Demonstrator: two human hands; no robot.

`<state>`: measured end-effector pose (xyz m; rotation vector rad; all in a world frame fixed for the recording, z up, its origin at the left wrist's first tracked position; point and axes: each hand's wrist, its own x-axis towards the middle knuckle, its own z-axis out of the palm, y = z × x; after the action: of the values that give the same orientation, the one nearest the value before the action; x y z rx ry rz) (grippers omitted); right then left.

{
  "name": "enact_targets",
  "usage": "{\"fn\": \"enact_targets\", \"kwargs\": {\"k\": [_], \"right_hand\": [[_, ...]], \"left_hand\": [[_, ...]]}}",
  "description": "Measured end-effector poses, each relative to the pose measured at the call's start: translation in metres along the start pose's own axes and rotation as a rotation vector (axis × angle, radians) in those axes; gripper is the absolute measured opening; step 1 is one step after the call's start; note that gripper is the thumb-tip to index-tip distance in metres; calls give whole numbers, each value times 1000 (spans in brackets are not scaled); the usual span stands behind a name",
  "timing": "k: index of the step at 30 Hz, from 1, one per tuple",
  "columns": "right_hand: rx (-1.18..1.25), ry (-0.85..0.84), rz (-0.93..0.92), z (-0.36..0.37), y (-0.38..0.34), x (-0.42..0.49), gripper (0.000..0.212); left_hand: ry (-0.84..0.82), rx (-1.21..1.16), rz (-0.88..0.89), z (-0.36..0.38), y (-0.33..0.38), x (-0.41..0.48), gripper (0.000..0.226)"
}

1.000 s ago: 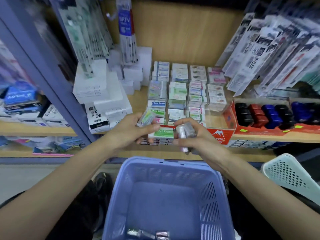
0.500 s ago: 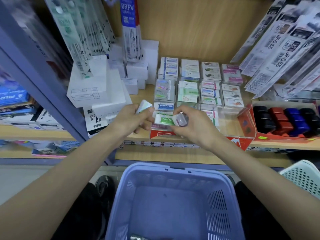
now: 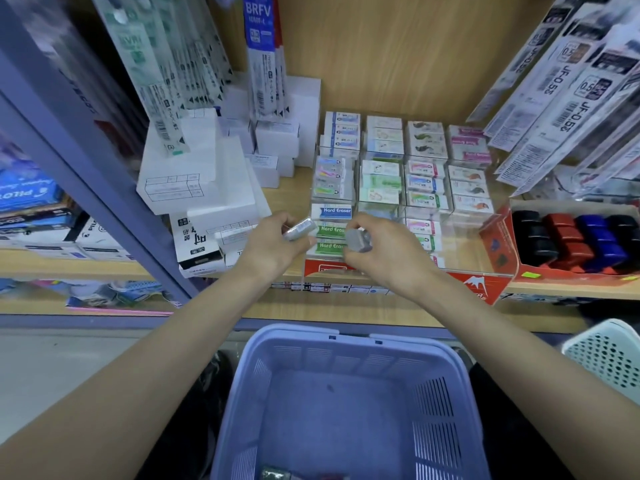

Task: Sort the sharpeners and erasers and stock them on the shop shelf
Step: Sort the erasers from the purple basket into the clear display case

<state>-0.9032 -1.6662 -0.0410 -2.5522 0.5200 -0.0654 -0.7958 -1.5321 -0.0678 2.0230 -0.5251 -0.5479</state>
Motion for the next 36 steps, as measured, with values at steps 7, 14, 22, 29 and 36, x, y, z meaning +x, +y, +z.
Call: {"fn": "enact_targets", "kwargs": {"k": [7, 14, 22, 29, 36], "right_hand": [[1084, -129, 345, -25, -3, -13, 14], [1146, -122, 209, -43, -2, -23, 23], [689, -48, 93, -40, 12, -31, 34], [280, 47, -68, -40, 34, -37, 24], [405, 248, 38, -48, 32, -22, 21]], "left_hand": [[-15, -470, -179, -3, 27, -4, 20], [-485, -774, -218, -19, 53, -30, 24], [-467, -489, -118, -6, 57, -26, 24], [-446, -161, -65, 5, 59, -30, 25], [-47, -87, -28, -8, 60, -17, 23]]}}
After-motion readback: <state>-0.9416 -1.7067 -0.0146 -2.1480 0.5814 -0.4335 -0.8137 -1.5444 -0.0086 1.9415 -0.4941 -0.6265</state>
